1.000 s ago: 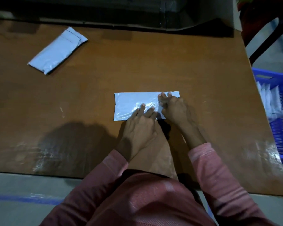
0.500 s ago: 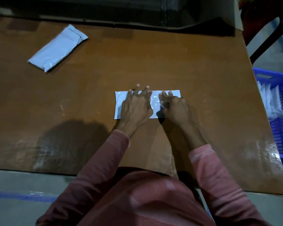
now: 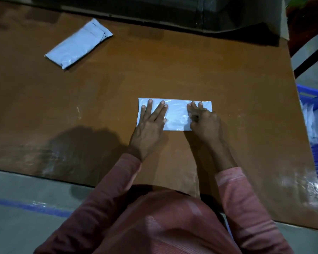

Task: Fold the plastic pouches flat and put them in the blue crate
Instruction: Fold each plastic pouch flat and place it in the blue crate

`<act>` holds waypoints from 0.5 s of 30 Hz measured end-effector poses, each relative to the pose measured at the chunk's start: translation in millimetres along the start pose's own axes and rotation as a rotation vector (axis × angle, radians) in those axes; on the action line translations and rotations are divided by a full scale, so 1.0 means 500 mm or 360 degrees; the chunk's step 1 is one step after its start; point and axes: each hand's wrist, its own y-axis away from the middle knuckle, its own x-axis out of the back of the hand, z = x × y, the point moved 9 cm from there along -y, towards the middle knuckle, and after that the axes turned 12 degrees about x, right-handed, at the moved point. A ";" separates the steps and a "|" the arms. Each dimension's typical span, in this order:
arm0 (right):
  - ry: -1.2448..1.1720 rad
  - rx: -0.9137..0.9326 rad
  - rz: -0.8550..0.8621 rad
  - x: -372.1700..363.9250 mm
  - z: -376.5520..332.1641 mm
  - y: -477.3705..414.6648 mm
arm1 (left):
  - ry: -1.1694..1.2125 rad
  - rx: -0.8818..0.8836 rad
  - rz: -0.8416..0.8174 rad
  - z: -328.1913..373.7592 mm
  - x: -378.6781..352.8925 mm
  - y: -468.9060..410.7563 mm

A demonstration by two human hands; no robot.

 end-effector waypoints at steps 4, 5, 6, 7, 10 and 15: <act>-0.0046 0.0055 0.0074 0.011 -0.011 0.000 | -0.0042 -0.0019 -0.0063 -0.001 -0.004 -0.002; -0.0035 0.0075 0.0078 0.011 -0.012 0.003 | -0.0047 -0.0022 -0.0068 -0.001 -0.005 0.005; -0.0020 0.0084 0.0088 0.012 -0.014 0.011 | -0.0052 -0.0026 -0.0063 -0.002 -0.007 0.014; -0.0017 0.0078 0.0111 0.011 -0.016 0.020 | -0.0064 -0.0030 -0.0056 -0.004 -0.009 0.022; -0.0066 -0.0006 0.0153 -0.003 -0.031 0.056 | -0.0076 -0.0009 -0.0087 -0.007 -0.013 0.033; -0.0008 0.0022 0.0083 0.015 -0.044 0.063 | -0.0062 0.0064 -0.0143 0.004 0.022 0.016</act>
